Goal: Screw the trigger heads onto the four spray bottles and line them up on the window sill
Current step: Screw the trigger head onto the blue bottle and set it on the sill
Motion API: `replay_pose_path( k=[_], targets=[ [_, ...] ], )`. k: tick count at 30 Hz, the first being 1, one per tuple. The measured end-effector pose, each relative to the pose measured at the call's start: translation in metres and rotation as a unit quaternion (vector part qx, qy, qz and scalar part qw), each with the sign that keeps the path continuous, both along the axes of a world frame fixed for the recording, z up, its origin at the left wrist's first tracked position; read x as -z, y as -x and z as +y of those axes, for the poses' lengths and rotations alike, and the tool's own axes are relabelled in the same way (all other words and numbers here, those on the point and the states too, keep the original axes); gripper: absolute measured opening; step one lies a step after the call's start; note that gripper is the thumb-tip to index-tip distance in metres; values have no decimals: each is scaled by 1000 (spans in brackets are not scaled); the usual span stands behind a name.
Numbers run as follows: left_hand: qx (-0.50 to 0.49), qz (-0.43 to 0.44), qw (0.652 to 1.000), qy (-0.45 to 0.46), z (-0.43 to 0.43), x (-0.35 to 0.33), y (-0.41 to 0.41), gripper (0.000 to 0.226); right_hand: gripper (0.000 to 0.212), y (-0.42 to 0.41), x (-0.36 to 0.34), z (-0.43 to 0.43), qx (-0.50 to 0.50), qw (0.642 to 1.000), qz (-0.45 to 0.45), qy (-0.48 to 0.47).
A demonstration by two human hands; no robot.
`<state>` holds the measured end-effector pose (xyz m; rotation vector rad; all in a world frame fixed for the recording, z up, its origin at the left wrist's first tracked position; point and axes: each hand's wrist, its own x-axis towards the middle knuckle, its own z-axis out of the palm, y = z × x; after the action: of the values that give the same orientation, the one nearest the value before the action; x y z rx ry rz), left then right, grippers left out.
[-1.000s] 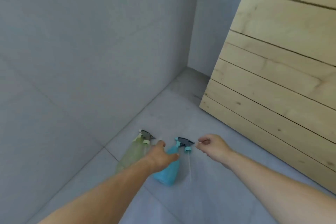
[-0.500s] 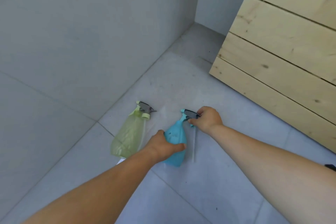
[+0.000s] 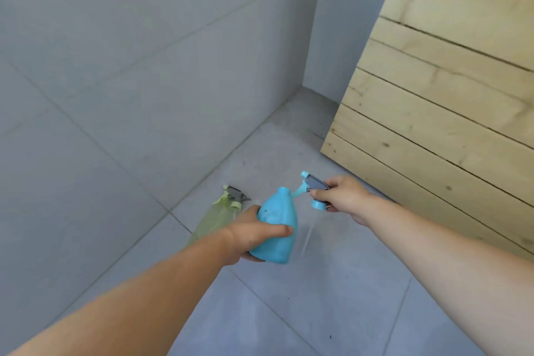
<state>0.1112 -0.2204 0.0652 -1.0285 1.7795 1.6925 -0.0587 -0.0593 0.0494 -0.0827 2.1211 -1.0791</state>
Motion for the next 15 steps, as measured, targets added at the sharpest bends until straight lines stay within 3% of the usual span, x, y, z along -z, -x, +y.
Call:
replay_pose_path(
  k=[9,15],
  targets=[
    [70,141,986,57,13,-156,-21,74,16,-37,-185,33,8,983,127,131],
    [141,207,960,124,24,-235,-68,83,7,-93,-296,72,80,934,234,257]
  ],
)
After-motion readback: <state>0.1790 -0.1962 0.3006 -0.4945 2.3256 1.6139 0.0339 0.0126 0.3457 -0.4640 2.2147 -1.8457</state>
